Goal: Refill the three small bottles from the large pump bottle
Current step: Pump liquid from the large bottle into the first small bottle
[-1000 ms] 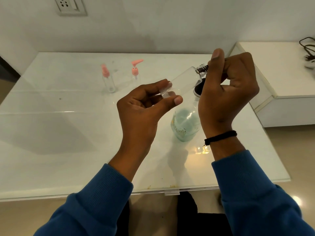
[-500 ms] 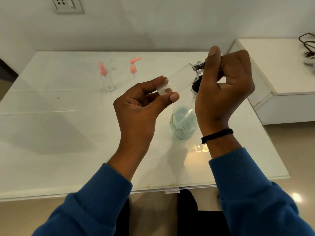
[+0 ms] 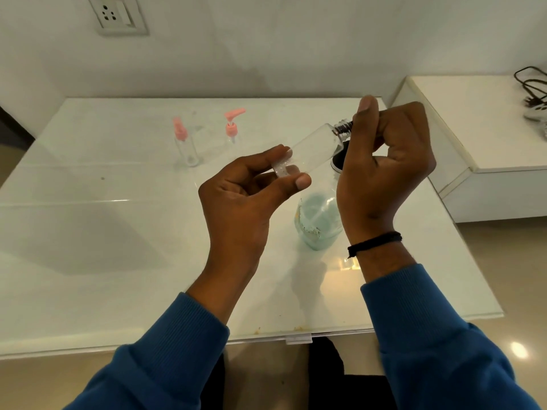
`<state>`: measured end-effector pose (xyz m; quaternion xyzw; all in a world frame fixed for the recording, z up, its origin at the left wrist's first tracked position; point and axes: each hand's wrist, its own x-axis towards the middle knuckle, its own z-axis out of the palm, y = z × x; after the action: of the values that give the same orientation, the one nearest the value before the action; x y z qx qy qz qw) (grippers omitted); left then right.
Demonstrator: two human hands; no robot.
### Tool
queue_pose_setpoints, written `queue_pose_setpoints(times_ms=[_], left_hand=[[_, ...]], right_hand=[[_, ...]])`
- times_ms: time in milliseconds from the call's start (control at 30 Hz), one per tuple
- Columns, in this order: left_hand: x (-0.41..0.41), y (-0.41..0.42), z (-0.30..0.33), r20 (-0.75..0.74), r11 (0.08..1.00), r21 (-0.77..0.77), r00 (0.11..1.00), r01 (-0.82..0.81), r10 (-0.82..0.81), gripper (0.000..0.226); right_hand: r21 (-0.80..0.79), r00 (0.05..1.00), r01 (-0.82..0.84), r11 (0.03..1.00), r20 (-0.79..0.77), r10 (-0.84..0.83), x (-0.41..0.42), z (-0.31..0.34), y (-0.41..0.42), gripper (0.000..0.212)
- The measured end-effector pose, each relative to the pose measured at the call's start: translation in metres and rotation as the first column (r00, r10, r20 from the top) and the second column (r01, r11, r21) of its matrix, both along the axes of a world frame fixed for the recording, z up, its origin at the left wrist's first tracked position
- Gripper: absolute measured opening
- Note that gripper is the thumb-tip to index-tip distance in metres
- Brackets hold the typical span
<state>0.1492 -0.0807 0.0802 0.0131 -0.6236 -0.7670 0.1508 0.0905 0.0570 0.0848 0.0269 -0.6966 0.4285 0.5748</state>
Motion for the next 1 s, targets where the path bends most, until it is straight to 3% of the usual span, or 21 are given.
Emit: queue_pose_setpoints(times_ms=[1000], left_hand=[[0.0007, 0.0033, 0.008, 0.031, 0.995, 0.095, 0.999, 0.025, -0.028, 0.046]], right_hand=[[0.002, 1.0, 0.028, 1.0, 0.002, -0.028, 0.0022, -0.0011, -0.0002, 0.041]])
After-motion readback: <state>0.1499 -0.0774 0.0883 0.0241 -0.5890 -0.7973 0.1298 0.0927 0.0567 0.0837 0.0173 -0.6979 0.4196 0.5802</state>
